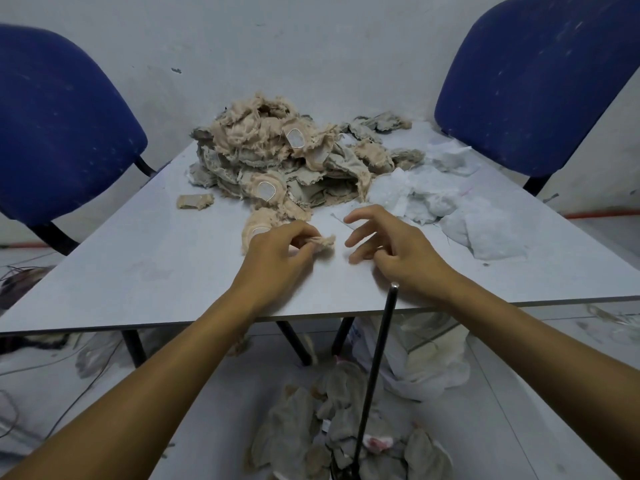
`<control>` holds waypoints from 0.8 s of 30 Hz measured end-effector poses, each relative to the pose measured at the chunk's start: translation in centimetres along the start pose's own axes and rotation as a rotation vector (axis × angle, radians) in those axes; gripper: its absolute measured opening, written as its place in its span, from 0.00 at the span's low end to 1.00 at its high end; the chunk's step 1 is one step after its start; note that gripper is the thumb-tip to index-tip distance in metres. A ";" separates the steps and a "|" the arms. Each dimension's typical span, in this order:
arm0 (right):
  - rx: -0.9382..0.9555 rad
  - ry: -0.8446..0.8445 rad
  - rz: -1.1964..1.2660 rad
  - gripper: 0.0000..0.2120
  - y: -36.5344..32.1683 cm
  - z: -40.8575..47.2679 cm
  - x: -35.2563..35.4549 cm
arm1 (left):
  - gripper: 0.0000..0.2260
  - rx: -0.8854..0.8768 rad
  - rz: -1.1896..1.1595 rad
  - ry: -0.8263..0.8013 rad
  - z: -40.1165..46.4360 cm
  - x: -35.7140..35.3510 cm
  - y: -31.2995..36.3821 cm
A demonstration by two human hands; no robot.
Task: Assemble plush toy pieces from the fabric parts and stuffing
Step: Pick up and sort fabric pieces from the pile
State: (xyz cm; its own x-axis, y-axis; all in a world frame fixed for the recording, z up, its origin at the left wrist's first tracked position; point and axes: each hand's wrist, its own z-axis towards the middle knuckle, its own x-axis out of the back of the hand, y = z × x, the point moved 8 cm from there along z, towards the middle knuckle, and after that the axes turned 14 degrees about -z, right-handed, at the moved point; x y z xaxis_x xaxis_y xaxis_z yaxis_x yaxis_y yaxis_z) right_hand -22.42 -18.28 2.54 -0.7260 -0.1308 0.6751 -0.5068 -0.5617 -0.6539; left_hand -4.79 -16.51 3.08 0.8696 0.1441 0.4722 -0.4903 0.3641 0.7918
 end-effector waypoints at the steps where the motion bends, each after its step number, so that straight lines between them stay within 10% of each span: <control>1: -0.005 0.009 -0.052 0.29 0.0 0.1 0.0 | 0.03 0.019 -0.059 0.009 0.0 -0.1 -0.1; 12: 0.079 0.018 -0.185 0.18 -0.5 0.4 -0.2 | 0.04 0.400 -0.822 0.003 0.5 -2.6 -1.1; 24: 0.042 -0.021 -0.089 0.12 0.1 0.6 -0.4 | 0.05 0.191 -0.656 -0.095 0.9 -3.2 0.5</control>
State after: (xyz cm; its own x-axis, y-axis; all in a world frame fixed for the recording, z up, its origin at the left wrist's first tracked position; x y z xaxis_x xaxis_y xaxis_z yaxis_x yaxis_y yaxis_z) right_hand -21.93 -18.81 2.39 -0.6689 -0.0956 0.7371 -0.5484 -0.6059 -0.5763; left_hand -7.82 -17.61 2.28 0.9854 -0.1351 -0.1035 0.1270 0.1790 0.9756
